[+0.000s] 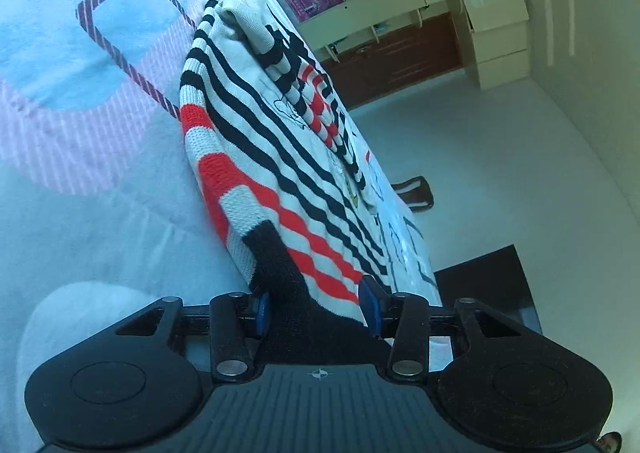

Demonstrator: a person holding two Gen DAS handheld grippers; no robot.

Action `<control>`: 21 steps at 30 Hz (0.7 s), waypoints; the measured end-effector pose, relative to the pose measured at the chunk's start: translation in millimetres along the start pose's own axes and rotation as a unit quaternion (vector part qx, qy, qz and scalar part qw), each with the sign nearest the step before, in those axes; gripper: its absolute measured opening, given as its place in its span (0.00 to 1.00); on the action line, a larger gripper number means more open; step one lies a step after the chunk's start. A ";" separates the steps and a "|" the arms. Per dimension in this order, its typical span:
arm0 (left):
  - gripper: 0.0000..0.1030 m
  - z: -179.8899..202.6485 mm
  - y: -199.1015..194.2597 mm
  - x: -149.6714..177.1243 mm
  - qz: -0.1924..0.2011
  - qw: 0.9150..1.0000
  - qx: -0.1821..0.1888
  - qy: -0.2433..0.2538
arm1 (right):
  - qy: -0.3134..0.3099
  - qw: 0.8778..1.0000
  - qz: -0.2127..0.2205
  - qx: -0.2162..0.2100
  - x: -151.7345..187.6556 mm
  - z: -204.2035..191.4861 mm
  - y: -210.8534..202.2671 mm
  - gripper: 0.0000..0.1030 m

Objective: Fold small clothes

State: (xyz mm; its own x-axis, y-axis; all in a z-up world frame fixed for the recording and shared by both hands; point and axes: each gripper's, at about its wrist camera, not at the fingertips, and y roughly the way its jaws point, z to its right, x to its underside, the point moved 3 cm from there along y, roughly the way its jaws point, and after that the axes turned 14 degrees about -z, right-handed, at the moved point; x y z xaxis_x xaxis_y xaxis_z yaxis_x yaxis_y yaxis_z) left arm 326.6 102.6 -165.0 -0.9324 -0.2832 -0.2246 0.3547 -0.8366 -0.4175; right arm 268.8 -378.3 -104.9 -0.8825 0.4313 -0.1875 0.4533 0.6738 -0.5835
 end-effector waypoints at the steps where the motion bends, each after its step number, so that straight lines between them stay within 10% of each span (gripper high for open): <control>1: 0.42 0.5 2.1 -0.5 0.001 1.000 0.004 -0.001 | 0.000 1.000 0.000 0.001 -1.1 -0.3 0.0 0.29; 19: 0.41 9.0 -6.7 12.9 -0.024 0.991 -0.115 0.066 | -0.016 1.000 -0.024 0.001 -7.3 -2.8 13.3 0.27; 21: 0.03 15.9 -3.1 14.8 -0.033 0.982 -0.160 0.096 | -0.031 0.999 -0.022 0.017 -7.0 -7.5 13.4 0.17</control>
State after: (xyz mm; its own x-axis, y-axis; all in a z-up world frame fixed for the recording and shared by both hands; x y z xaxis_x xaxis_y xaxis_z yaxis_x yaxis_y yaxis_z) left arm 310.6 93.6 -153.0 -0.9345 -0.1135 -0.3374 0.3265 -0.6507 -0.6856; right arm 282.0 -367.8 -105.5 -0.9079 0.3630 -0.2096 0.4107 0.6704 -0.6180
